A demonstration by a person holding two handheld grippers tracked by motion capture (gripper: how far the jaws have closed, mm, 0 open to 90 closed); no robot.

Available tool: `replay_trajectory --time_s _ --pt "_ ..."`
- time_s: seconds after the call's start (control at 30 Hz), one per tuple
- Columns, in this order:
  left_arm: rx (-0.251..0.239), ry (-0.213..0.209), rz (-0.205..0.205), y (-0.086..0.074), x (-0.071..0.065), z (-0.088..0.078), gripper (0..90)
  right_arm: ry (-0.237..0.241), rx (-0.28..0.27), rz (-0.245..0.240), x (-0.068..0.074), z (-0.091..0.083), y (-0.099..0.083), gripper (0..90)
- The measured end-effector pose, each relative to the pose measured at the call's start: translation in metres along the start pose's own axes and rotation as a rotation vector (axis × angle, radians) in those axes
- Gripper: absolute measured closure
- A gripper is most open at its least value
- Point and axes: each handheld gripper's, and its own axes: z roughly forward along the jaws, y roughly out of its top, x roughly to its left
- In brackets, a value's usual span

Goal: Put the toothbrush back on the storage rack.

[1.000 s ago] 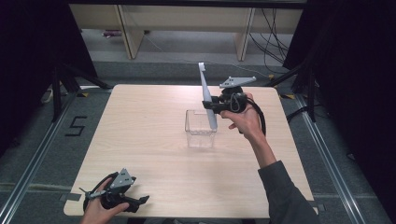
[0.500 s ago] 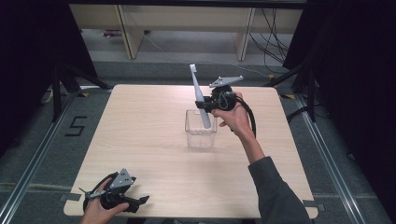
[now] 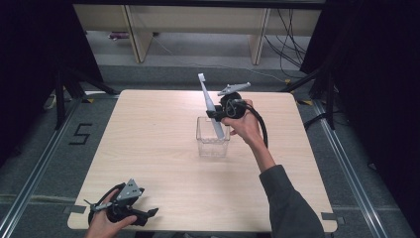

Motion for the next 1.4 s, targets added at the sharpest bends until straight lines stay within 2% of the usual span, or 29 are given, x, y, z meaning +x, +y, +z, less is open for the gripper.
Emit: replay_trajectory --time_s 0.17,0.2,0.23,0.27,0.3,0.37,0.4,0.43,0.5,0.53,0.57,0.6,0.63,0.7,0.77,0.87,1.0,1.1,1.17,1.2,1.23,1.27,1.3,1.33,1.4 --pt "-0.011 -0.004 -0.007 0.000 0.000 0.001 15.0 -0.008 0.019 0.006 0.000 0.008 -0.007 66.8" --pt "-0.004 -0.001 -0.002 0.000 0.000 0.000 15.0 -0.006 0.030 -0.010 -0.002 0.009 -0.008 66.8" --pt "-0.012 -0.004 -0.009 0.000 -0.001 0.000 15.0 0.002 0.041 0.017 0.000 0.011 -0.009 66.8" --pt "-0.008 -0.003 -0.006 0.000 -0.001 0.000 15.0 -0.014 0.040 0.002 -0.001 0.013 -0.011 66.8" --pt "-0.009 -0.002 -0.007 0.000 -0.001 0.000 15.0 -0.021 0.053 0.008 0.001 0.017 -0.012 66.8" --pt "-0.008 -0.002 -0.007 0.000 -0.001 0.000 15.0 -0.018 0.072 0.002 0.001 0.017 -0.012 66.8" --pt "-0.003 -0.001 -0.002 0.000 0.000 0.000 14.9 -0.026 0.055 -0.023 0.001 0.019 -0.012 66.8" --pt "-0.011 -0.003 -0.007 0.000 0.000 0.001 15.0 -0.015 0.086 -0.002 0.003 0.018 -0.012 66.8" --pt "-0.012 -0.003 -0.006 0.000 0.000 0.001 15.0 -0.017 0.092 -0.034 0.002 0.022 -0.013 66.8" --pt "-0.007 -0.002 -0.005 0.000 -0.001 0.000 15.0 -0.033 0.084 -0.036 0.003 0.024 -0.014 66.8" --pt "-0.012 -0.004 -0.009 0.000 -0.001 0.000 14.9 -0.021 0.106 -0.033 0.003 0.024 -0.014 66.8" --pt "-0.008 -0.003 -0.006 0.000 -0.001 0.000 15.0 -0.028 0.090 -0.044 0.003 0.026 -0.015 66.8" --pt "-0.008 -0.003 -0.006 0.000 -0.001 0.000 15.0 -0.028 0.090 -0.044 0.003 0.026 -0.015 66.8" --pt "-0.002 -0.001 -0.002 0.000 0.000 0.000 15.0 -0.022 0.126 -0.040 0.005 0.028 -0.016 66.8" --pt "-0.003 -0.002 -0.001 0.000 0.000 0.000 15.0 -0.040 0.123 -0.050 0.005 0.031 -0.019 66.8" --pt "-0.013 -0.005 -0.008 0.000 -0.001 0.001 15.0 -0.034 0.141 -0.043 0.004 0.031 -0.021 66.8" --pt "-0.002 -0.002 0.000 0.000 0.000 0.000 15.0 -0.024 0.163 -0.029 0.004 0.033 -0.024 66.7" --pt "0.017 0.000 0.021 0.000 0.002 -0.001 14.9 -0.029 0.156 -0.045 0.005 0.038 -0.026 66.8" --pt "0.002 -0.001 0.010 0.000 0.001 0.000 14.9 -0.022 0.173 -0.054 0.005 0.038 -0.025 66.7" --pt "0.000 -0.013 0.009 0.000 0.000 0.000 15.0 -0.017 0.173 -0.044 0.007 0.040 -0.026 66.7" --pt "-0.001 0.000 0.006 0.000 0.000 -0.001 15.0 -0.044 0.207 0.004 0.010 0.042 -0.027 66.7" --pt "-0.001 0.000 0.006 0.000 0.000 -0.001 15.0 -0.044 0.207 0.004 0.010 0.042 -0.027 66.7" --pt "-0.001 0.000 0.006 0.000 0.000 -0.001 15.0 -0.034 0.206 -0.041 0.009 0.044 -0.028 66.8" --pt "0.011 0.001 0.017 0.000 0.001 -0.001 15.0 -0.034 0.206 -0.041 0.009 0.044 -0.028 66.8" --pt "0.008 -0.001 0.011 0.000 0.001 -0.001 15.0 -0.023 0.225 -0.055 0.009 0.046 -0.028 66.7"
